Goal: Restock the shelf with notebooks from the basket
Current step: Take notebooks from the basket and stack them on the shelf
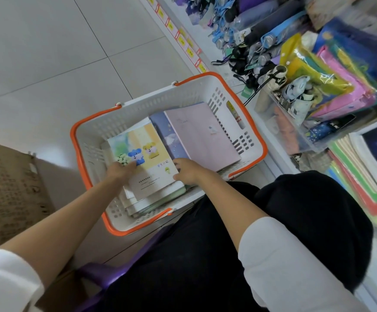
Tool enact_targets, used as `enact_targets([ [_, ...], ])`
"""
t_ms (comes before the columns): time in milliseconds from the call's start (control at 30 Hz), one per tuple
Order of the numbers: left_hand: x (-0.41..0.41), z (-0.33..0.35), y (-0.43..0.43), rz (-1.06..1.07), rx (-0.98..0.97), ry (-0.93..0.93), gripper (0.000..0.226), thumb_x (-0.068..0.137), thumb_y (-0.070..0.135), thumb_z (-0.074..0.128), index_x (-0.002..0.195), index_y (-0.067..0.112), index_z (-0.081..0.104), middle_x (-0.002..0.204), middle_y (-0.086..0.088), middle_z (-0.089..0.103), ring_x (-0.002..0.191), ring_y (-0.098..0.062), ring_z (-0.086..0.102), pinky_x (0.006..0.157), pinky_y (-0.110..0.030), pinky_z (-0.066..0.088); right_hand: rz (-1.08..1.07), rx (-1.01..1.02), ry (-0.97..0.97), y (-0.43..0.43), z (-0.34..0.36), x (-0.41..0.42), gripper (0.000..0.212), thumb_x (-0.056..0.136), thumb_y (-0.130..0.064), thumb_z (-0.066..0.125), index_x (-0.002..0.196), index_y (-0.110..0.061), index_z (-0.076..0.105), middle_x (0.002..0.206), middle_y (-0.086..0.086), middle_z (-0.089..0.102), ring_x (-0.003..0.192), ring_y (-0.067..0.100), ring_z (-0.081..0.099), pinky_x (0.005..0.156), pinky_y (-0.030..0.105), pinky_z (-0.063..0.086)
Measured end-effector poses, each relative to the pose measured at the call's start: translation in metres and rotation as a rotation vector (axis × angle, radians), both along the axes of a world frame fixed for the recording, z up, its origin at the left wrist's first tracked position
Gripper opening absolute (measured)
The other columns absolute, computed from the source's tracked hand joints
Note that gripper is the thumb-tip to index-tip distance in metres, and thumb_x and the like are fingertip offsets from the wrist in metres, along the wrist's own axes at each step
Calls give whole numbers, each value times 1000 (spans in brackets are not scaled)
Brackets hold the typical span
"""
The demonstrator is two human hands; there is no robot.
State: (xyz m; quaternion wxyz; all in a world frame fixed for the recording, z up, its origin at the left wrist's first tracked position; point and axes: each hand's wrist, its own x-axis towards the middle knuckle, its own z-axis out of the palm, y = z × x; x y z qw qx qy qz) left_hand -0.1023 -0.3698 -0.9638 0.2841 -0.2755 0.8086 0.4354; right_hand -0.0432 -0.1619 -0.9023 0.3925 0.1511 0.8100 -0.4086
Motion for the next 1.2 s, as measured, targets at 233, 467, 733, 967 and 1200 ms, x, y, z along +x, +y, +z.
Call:
enact_targets([
  [233,-2,3,7,256,209,-14,51,87,28,68,129,4,51,121,-17,61,102,-32,63,85,-41,54,-19,7,1,-5,-4,2,68,94,-7,52,153,-20,19,153,9,33,135,30,39,109,44,39],
  [467,5,19,25,261,371,33,44,87,46,65,115,12,61,108,-12,68,89,-30,68,74,-44,58,-139,-32,32,1,6,4,38,94,-3,50,131,-10,48,132,11,55,117,29,54,97,38,47],
  [733,-5,65,56,97,428,114,36,85,49,66,104,17,66,101,-6,71,88,-24,69,81,-40,57,-395,-94,189,15,33,11,40,93,-6,47,131,-10,55,131,8,60,117,26,55,96,34,47],
  [967,-6,125,106,-23,525,271,35,91,38,62,117,14,65,106,-7,71,85,-23,69,66,-31,56,-789,-225,406,48,84,25,31,88,-10,56,118,-15,48,115,3,60,97,17,60,71,30,51],
  [1200,14,204,174,-140,630,406,35,95,28,57,126,11,59,116,-9,68,101,-27,67,87,-42,56,-1013,-233,742,91,152,54,25,87,-1,55,94,-24,59,101,1,68,83,12,66,67,27,52],
])
